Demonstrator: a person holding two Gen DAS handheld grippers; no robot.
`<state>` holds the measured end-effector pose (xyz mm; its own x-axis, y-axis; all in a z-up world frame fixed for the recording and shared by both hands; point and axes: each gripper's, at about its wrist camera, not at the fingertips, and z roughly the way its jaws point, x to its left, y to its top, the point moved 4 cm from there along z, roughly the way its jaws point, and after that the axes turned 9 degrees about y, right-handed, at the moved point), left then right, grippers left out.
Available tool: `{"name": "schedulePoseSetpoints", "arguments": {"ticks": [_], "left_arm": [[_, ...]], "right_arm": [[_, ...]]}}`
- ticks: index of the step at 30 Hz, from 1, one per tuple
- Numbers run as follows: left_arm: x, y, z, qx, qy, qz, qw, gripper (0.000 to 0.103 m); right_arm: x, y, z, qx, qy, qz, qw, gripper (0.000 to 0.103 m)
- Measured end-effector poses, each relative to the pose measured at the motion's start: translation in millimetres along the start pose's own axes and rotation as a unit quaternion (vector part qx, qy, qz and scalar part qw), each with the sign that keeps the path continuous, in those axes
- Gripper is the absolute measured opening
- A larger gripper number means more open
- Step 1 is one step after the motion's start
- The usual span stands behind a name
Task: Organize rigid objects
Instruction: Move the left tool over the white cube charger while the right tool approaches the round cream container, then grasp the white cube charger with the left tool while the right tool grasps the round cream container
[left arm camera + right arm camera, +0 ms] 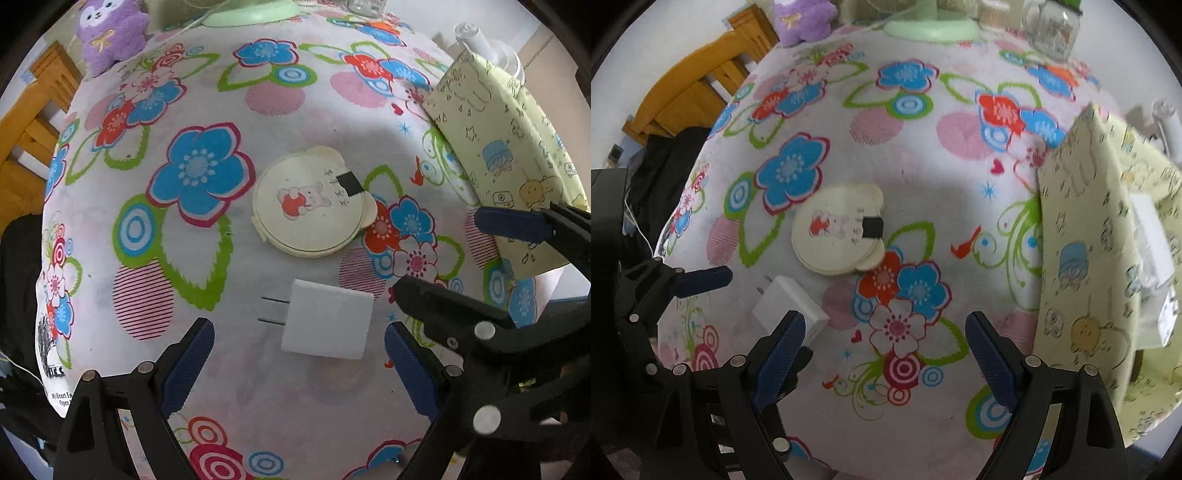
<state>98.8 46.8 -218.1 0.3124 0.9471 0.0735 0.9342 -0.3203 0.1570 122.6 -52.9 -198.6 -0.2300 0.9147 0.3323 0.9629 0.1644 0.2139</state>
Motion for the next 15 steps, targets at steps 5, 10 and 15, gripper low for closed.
{"name": "schedulePoseSetpoints", "arguments": {"ticks": [5,10,15], "left_arm": [[-8.0,0.4,5.6,0.003,0.001,0.01,0.9999,0.095],[-15.3,0.4,12.4,0.003,0.014,0.016,0.9998,0.094],[-26.6,0.4,18.2,0.004,0.025,0.026,0.9993,0.073]], "right_arm": [[-6.0,-3.3,3.9,0.008,-0.001,0.01,1.0,0.09],[-10.7,-6.6,9.1,0.018,-0.003,0.015,1.0,0.09],[-14.8,-9.6,12.5,0.024,-0.004,0.023,0.999,0.09]]}}
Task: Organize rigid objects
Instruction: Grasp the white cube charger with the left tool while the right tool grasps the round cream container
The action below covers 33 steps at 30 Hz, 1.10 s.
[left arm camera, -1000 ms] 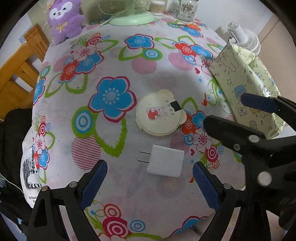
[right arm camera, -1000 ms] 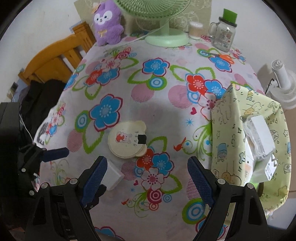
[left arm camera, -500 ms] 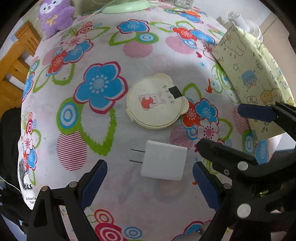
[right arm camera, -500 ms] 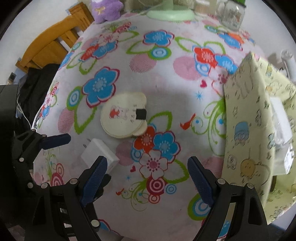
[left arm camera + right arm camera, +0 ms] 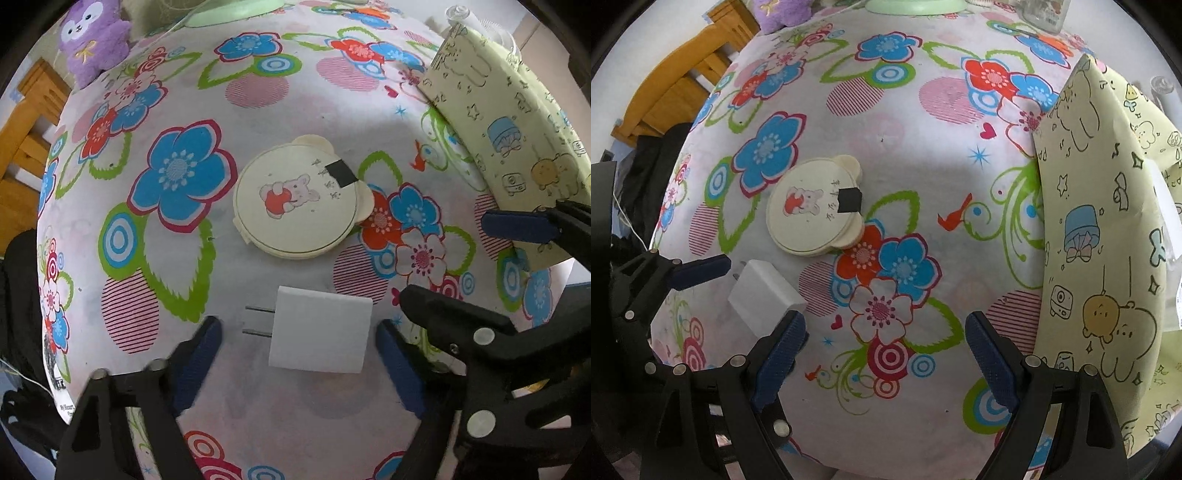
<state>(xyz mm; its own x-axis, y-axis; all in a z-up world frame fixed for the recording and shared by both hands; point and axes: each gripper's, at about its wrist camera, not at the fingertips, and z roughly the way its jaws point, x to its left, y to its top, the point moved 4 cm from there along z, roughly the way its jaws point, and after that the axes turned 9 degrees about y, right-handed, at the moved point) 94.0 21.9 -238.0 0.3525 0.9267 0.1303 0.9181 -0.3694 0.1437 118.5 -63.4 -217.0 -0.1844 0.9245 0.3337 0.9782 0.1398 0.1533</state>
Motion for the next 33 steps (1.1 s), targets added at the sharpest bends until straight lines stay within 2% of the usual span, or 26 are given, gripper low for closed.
{"name": "schedulePoseSetpoints", "arguments": {"ticks": [4,11,19,24,27,33], "left_arm": [[-2.6,1.0,-0.3,-0.003,0.001,-0.006,1.0,0.064],[9.1,-0.8,0.9,-0.001,0.001,-0.025,0.9997,0.063],[40.1,-3.7,1.8,0.0,0.01,-0.06,0.9981,0.063],[67.3,-6.9,1.4,-0.003,0.016,-0.091,0.9957,0.063],[88.1,-11.0,1.2,0.002,0.005,-0.119,0.9928,0.063],[116.6,-8.0,7.2,0.002,0.006,-0.141,0.99,0.063]], "right_arm": [[-1.0,1.9,1.8,0.004,0.0,0.002,1.0,0.09],[3.6,10.0,5.7,0.006,-0.009,-0.004,1.0,0.09],[14.5,26.0,12.2,0.008,-0.015,-0.017,1.0,0.09],[28.5,40.7,22.2,0.011,-0.016,-0.033,0.999,0.09],[33.8,49.5,28.3,0.014,-0.023,-0.043,0.999,0.09],[48.9,67.3,43.2,0.022,-0.036,-0.067,0.997,0.09]]}}
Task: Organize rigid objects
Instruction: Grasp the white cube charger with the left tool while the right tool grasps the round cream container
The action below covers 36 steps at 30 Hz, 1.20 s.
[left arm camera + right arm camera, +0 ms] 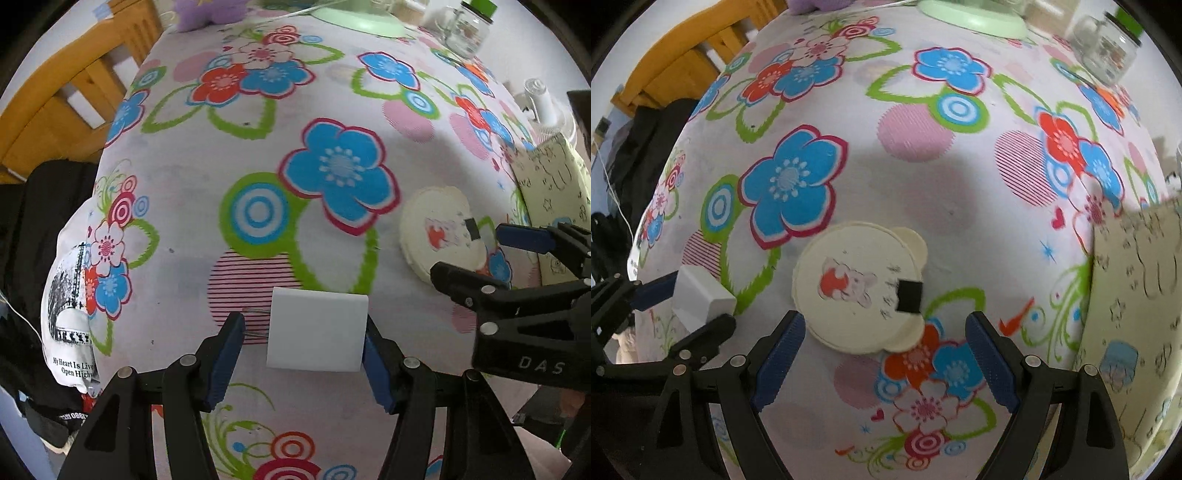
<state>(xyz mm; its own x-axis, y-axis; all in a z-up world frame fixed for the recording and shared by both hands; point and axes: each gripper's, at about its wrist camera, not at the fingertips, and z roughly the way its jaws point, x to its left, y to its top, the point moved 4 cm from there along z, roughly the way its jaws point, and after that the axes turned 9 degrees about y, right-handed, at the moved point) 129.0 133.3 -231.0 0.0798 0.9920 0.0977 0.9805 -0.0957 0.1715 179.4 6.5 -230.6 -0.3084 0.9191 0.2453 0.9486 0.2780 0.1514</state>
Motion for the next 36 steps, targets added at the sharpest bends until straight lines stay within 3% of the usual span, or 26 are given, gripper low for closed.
{"name": "schedulePoseSetpoints", "arguments": {"ticks": [15,17,24,36], "left_arm": [[49.0,-11.9,12.8,0.006,0.002,-0.025,0.9997,0.063],[45.4,-8.9,11.2,0.004,0.002,-0.026,0.9997,0.063],[31.2,-7.5,0.7,-0.002,0.001,-0.025,0.9997,0.063],[5.1,-12.0,-21.2,-0.013,-0.018,-0.004,0.9997,0.063]], "right_arm": [[20.7,20.6,19.6,-0.001,-0.031,-0.007,0.999,0.089],[26.0,24.6,18.1,-0.018,-0.032,-0.009,0.999,0.079],[27.4,22.1,17.7,-0.019,-0.037,0.004,0.999,0.079],[16.8,-17.2,1.6,-0.037,-0.049,0.022,0.998,0.079]]}}
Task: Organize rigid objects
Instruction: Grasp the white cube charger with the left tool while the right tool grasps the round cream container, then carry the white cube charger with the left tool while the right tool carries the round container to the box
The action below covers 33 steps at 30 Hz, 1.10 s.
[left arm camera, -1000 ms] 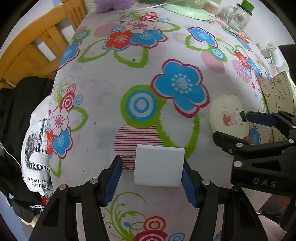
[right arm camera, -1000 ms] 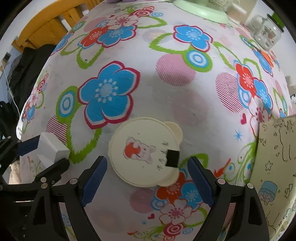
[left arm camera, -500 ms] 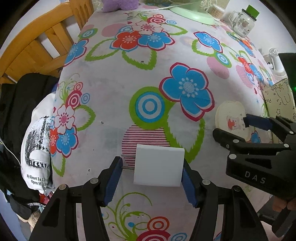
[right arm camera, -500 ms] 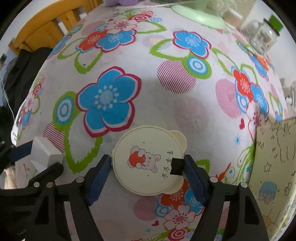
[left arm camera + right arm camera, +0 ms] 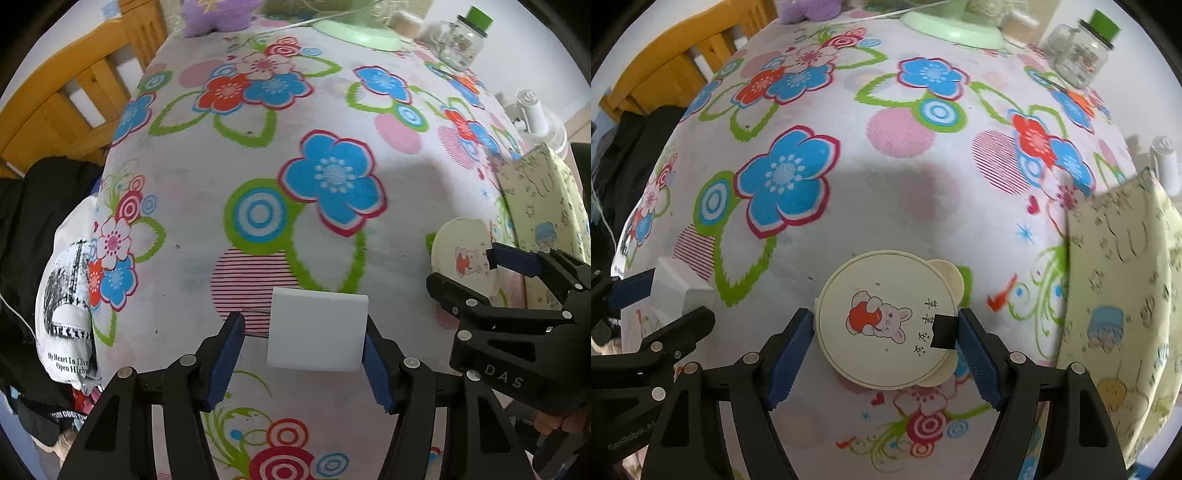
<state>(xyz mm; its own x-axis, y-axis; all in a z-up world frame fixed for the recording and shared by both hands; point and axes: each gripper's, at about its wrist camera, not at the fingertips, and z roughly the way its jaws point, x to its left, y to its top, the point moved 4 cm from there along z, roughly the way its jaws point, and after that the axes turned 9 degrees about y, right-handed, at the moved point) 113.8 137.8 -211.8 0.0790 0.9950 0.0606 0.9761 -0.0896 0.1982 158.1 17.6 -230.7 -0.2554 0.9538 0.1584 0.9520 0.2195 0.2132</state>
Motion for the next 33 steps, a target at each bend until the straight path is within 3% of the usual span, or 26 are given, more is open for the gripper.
{"name": "schedulePoseSetpoints", "arguments": {"ticks": [16,33], "left_arm": [[-37.3,-5.9,-21.6,-0.021,-0.011,0.049,0.9985,0.063],[-47.4,-4.4,-89.3,-0.088,-0.014,0.085,0.9924,0.063]], "right_arm": [[-33.1,-39.5,-52.7,-0.036,-0.012,0.04,0.998,0.079],[-33.9,-60.3,-125.9,-0.108,-0.023,0.082,0.99,0.079]]}}
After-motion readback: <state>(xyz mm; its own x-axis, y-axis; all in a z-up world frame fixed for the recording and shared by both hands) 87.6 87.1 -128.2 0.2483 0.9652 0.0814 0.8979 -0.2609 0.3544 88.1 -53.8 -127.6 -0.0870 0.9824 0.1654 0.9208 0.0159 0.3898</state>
